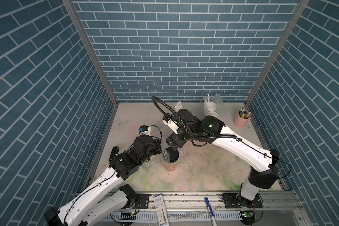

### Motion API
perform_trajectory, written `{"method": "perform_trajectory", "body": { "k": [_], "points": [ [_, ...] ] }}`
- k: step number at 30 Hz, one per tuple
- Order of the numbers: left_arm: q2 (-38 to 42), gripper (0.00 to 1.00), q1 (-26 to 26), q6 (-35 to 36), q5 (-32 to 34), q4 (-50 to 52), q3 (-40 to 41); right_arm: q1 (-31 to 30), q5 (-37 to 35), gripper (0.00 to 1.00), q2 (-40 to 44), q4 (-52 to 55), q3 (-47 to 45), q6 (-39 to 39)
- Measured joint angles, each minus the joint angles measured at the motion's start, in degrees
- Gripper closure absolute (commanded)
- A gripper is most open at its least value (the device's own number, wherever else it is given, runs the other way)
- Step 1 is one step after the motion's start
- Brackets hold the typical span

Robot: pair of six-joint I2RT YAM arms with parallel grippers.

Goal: Pack milk tea into plastic carrier bags
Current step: Place the milk tea cup in the plastic carrier bag, then pick up the milk tea cup at the center of the board.

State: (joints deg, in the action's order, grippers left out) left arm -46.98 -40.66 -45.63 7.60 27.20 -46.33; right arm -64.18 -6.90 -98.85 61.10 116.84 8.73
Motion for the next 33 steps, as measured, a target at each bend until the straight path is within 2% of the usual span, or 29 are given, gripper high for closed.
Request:
{"method": "perform_trajectory", "body": {
  "k": [7, 12, 15, 26, 33],
  "points": [
    [0.1, 1.0, 0.0, 1.3, 0.2, -0.1, 0.1, 11.9, -1.5, 0.05, -0.4, -0.2, 2.3, -1.7],
    [0.8, 1.0, 0.0, 2.4, 0.9, -0.7, 0.3, 20.1, 0.0, 0.04, -5.5, 0.5, 2.3, -1.8],
    [1.1, 1.0, 0.0, 3.0, 1.3, -1.3, 0.3, 23.0, 2.3, 0.05, -9.1, 0.8, 2.3, -1.8],
    [1.9, 1.0, 0.0, 3.1, 2.4, -2.6, 2.4, 25.4, 9.3, 0.05, -16.1, 1.7, 5.3, -3.1],
    [3.6, 1.0, 0.0, 2.8, 3.6, -3.0, 3.5, 25.5, 10.6, 0.07, -18.3, 2.9, 6.8, -3.2]
  ]
}}
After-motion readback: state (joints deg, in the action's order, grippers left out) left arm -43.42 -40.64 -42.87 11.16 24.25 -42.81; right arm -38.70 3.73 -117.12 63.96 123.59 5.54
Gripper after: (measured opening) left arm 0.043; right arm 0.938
